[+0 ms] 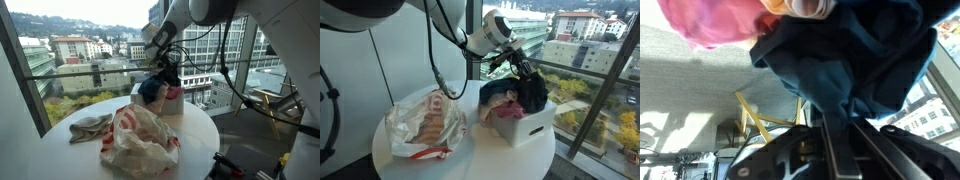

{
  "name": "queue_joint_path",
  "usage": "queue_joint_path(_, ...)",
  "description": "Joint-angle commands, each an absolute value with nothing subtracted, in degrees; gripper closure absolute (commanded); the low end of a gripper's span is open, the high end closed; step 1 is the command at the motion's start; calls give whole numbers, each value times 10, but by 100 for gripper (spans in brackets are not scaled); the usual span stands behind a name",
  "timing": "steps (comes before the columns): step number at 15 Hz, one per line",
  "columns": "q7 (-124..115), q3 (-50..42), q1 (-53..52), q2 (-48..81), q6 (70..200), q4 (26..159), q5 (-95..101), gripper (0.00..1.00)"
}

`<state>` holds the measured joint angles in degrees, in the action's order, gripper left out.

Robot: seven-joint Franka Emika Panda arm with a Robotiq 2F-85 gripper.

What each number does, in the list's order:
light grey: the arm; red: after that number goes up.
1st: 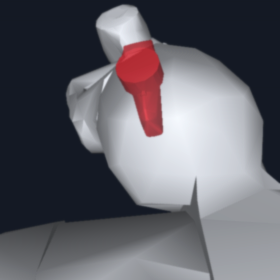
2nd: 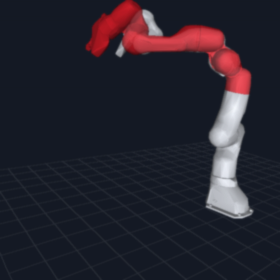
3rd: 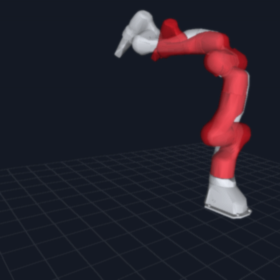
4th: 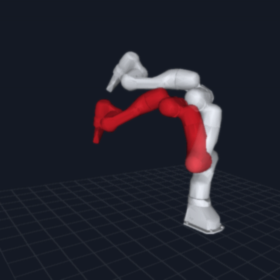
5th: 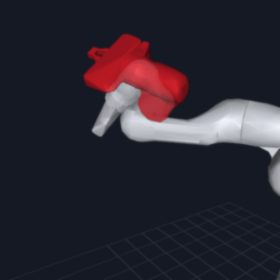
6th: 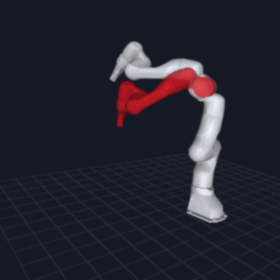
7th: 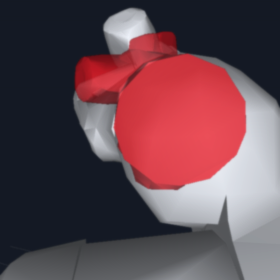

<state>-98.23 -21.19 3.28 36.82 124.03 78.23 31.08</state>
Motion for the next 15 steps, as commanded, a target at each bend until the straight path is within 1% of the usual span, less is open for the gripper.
queue_joint_path(1, -1013, -220, 3, 272, 1233, 855, 330, 98)
queue_joint_path(8, -1098, -186, -26, 63, 1216, 993, 443, 98)
queue_joint_path(12, -1185, -125, -11, -62, 1199, 1083, 532, 98)
queue_joint_path(15, -1224, -78, 4, -154, 1180, 1143, 557, 98)
